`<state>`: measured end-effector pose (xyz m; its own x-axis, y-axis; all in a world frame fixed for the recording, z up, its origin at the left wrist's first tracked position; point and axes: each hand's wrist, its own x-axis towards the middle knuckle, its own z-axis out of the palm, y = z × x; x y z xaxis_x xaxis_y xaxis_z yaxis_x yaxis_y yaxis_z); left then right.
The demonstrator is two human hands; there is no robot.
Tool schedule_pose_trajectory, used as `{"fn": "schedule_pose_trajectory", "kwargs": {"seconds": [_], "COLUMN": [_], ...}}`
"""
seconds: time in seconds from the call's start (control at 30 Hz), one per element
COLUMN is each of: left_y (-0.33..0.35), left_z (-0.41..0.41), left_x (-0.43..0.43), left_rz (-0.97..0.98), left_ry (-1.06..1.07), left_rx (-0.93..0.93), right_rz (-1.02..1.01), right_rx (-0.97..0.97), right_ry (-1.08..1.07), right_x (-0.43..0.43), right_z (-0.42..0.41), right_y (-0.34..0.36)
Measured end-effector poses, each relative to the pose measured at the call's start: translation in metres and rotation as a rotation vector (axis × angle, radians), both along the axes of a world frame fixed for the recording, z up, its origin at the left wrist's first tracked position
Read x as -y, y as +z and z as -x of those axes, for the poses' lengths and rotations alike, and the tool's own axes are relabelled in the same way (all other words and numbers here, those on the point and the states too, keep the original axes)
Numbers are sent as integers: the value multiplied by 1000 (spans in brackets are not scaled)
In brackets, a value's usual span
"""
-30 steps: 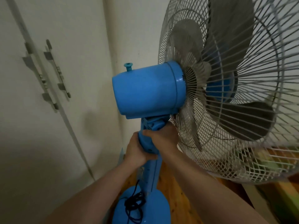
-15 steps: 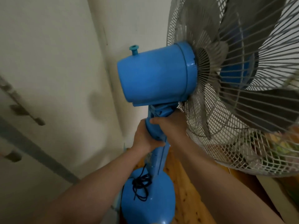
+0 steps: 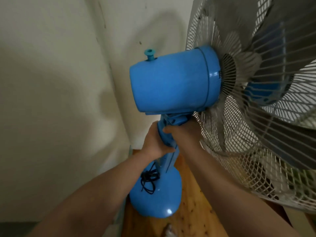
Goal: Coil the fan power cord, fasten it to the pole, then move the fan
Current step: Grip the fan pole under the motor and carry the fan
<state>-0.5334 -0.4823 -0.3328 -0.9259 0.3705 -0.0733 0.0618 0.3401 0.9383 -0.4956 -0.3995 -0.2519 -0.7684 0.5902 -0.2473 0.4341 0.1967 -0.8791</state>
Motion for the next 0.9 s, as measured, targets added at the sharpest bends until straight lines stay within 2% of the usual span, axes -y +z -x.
{"fn": "schedule_pose_trajectory", "kwargs": {"seconds": [0.2,0.3,0.4,0.53,0.67,0.7,0.8,0.87,0.9], "left_y": [-16,-16,-16,-20,-31,-34,-36,-43,-46], "left_z": [12,22,33,49,51,53,54,55,57], "left_x": [-9,-11,-14,-15,-11,-12,-14,-13,-11], "left_rz": [2,79,-54,-80,124,89,-194,-227,-175], "left_ry": [3,28,0,-57,-35,-57,-110,-126,-123], "left_rx": [-19,-37,23,23,-16,25,194,192,180], "right_rz": [0,-14,-3,3,27,32,19,10,5], "right_rx": [-12,-11,-9,-27,-28,-32,-50,-54,-57], "right_ry": [-21,-23,-21,-47,-55,-58,-67,-69,-69], "right_x": [-8,-11,-11,-16,-15,-15,-16,-15,-15], "right_z": [10,20,31,44,46,46,47,46,47], "right_y": [-16,-21,-26,-33,-45,-47,-52,-56,-56]}}
